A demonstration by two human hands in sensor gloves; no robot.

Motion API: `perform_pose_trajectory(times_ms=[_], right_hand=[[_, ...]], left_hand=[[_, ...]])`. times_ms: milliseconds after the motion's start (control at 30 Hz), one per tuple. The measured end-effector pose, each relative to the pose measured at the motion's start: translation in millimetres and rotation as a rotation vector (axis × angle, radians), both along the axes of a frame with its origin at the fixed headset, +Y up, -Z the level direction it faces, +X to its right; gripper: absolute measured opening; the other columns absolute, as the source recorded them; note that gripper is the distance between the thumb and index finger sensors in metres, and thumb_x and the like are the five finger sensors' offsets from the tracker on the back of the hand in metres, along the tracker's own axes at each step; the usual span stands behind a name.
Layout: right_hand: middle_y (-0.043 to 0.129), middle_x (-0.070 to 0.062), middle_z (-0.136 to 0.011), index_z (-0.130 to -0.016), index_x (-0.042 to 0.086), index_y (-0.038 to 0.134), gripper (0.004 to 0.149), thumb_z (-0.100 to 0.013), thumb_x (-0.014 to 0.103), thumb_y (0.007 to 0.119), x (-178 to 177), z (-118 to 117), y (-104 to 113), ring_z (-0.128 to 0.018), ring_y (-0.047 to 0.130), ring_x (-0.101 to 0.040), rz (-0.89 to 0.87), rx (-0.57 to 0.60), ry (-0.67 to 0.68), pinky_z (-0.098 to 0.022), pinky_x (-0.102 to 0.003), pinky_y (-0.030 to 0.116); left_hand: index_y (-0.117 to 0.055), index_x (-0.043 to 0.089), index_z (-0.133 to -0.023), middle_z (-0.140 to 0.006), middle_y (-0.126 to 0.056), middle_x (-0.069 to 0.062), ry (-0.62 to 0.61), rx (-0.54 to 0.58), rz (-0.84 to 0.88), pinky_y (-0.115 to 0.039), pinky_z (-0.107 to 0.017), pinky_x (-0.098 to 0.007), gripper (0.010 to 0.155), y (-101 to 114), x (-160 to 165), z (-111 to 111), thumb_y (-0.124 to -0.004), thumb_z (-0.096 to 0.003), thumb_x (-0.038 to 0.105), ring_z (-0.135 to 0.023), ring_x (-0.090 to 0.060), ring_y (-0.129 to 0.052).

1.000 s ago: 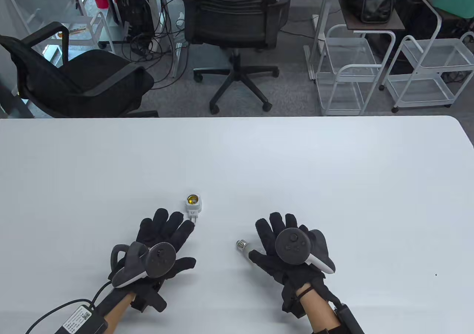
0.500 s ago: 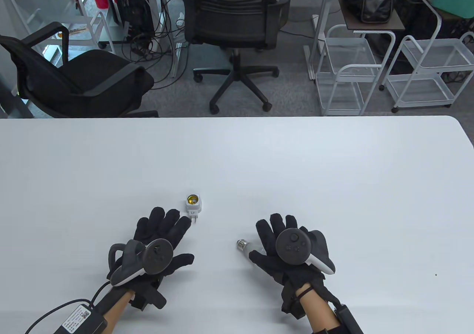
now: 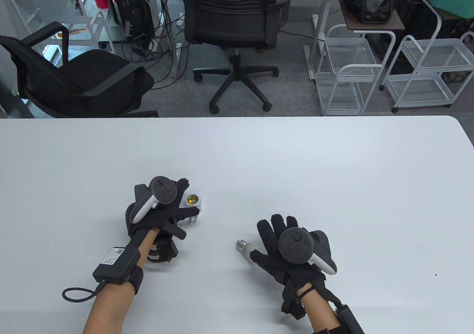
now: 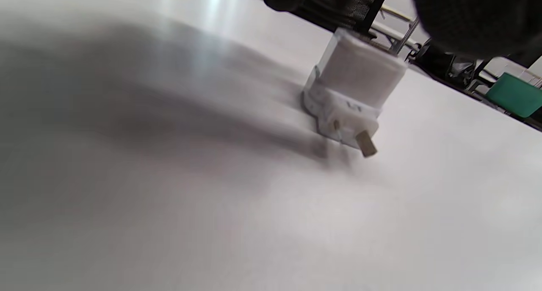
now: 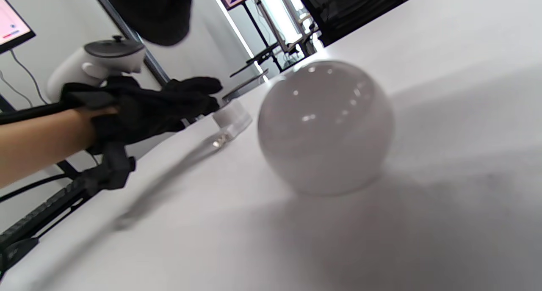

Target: Screw light bulb into light bulb socket (Screw with right hand)

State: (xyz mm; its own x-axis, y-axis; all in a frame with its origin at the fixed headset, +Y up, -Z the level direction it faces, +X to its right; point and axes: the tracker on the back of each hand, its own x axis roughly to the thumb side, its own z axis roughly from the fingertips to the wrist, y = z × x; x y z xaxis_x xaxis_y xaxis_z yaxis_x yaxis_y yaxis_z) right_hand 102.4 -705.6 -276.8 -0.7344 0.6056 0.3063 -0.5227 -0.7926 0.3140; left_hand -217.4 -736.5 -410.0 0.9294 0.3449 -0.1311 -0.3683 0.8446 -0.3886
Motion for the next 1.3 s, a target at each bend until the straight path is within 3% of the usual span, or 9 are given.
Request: perform_pose_trajectory(times_ms=[200,367,467,533,600,800,900,1133,1300], right_hand=[[0.006,-0.035,-0.108,-0.11,0.005,0.025,0.07,-0.062,0.037,0.065,-1.6,0.1,-1.7,-0.084,-0.006,-0.065,0.005,-0.001,-0.007,-0.047,-0.08,0.003],[0.007,-0.035,-0.107,-0.11,0.005,0.025,0.069,-0.062,0.037,0.065,-2.1,0.0,-2.1,-0.084,-0.006,-0.065,-0.008,-0.002,-0.008,-0.047,-0.08,0.003],[0.007,-0.036,-0.107,-0.11,0.005,0.026,0.069,-0.062,0.036,0.065,-2.0,0.2,-2.2,-0.084,-0.005,-0.065,-0.014,-0.004,-0.01,-0.047,-0.08,0.003],[0.007,-0.036,-0.107,-0.11,0.005,0.026,0.069,-0.062,0.036,0.065,-2.0,0.2,-2.1,-0.084,-0.005,-0.065,-0.017,-0.005,-0.013,-0.047,-0.08,0.003],[0.007,-0.036,-0.107,-0.11,0.005,0.026,0.069,-0.062,0.036,0.064,-2.0,0.0,-2.0,-0.084,-0.005,-0.065,-0.019,-0.003,-0.017,-0.047,-0.08,0.003],[0.007,-0.036,-0.107,-0.11,0.004,0.026,0.069,-0.062,0.036,0.064,-2.5,-0.5,-4.1,-0.084,-0.005,-0.065,-0.025,-0.021,-0.017,-0.047,-0.08,0.003],[0.008,-0.036,-0.107,-0.11,0.004,0.027,0.068,-0.062,0.035,0.064,-4.4,0.4,-1.7,-0.084,-0.005,-0.065,0.006,0.004,-0.013,-0.048,-0.079,0.003],[0.008,-0.036,-0.107,-0.11,0.004,0.027,0.068,-0.062,0.036,0.064,-7.0,1.9,-1.4,-0.084,-0.005,-0.065,0.014,0.02,-0.014,-0.047,-0.08,0.003],[0.016,-0.039,-0.107,-0.109,0.0,0.029,0.069,-0.062,0.037,0.065,-8.5,2.6,-5.3,-0.085,-0.001,-0.067,0.069,0.043,-0.061,-0.047,-0.08,0.006]], left_hand=[[-0.028,0.055,-0.114,-0.132,-0.02,0.011,0.022,-0.035,-0.141,-0.011,-0.088,-0.052,0.087,-16.7,6.7,-11.6,-0.076,-0.0429,0.068,-0.121,-0.03,-0.006],[-0.048,0.05,-0.108,-0.13,-0.03,0.007,0.072,0.021,0.013,-0.018,-0.087,-0.055,0.073,-17.8,3.3,-6.5,-0.082,-0.0438,0.059,-0.121,-0.033,-0.019],[-0.05,0.047,-0.107,-0.128,-0.046,0.003,0.041,0.093,0.042,-0.028,-0.086,-0.059,0.073,-11.3,-0.2,0.9,-0.083,-0.0431,0.06,-0.12,-0.037,-0.035],[-0.049,0.042,-0.108,-0.121,-0.066,0.003,0.023,0.151,0.057,-0.045,-0.082,-0.061,0.074,-0.8,-2.9,7.5,-0.084,-0.0444,0.057,-0.116,-0.039,-0.057],[-0.048,0.037,-0.107,-0.113,-0.074,-0.001,-0.001,0.213,0.071,-0.062,-0.077,-0.056,0.074,13.2,-6.9,16.4,-0.085,-0.0456,0.053,-0.1,-0.032,-0.086],[-0.047,0.039,-0.107,-0.11,-0.073,-0.002,-0.089,0.273,0.207,-0.062,-0.077,-0.056,0.074,48.3,-24.5,52.7,-0.087,-0.0452,0.053,-0.096,-0.027,-0.085],[-0.048,0.04,-0.107,-0.108,-0.072,-0.002,-0.105,0.276,0.308,-0.061,-0.077,-0.056,0.075,55.1,-30.4,73.6,-0.088,-0.0448,0.052,-0.095,-0.026,-0.084],[-0.051,0.039,-0.108,-0.106,-0.072,-0.003,-0.146,0.212,0.464,-0.059,-0.077,-0.057,0.075,42.7,-31.4,116.4,-0.089,-0.0452,0.052,-0.093,-0.025,-0.083],[-0.053,0.036,-0.108,-0.105,-0.072,-0.007,-0.156,0.22,0.498,-0.064,-0.074,-0.057,0.075,35.2,-29.6,122.7,-0.091,-0.0445,0.047,-0.09,-0.027,-0.086]])
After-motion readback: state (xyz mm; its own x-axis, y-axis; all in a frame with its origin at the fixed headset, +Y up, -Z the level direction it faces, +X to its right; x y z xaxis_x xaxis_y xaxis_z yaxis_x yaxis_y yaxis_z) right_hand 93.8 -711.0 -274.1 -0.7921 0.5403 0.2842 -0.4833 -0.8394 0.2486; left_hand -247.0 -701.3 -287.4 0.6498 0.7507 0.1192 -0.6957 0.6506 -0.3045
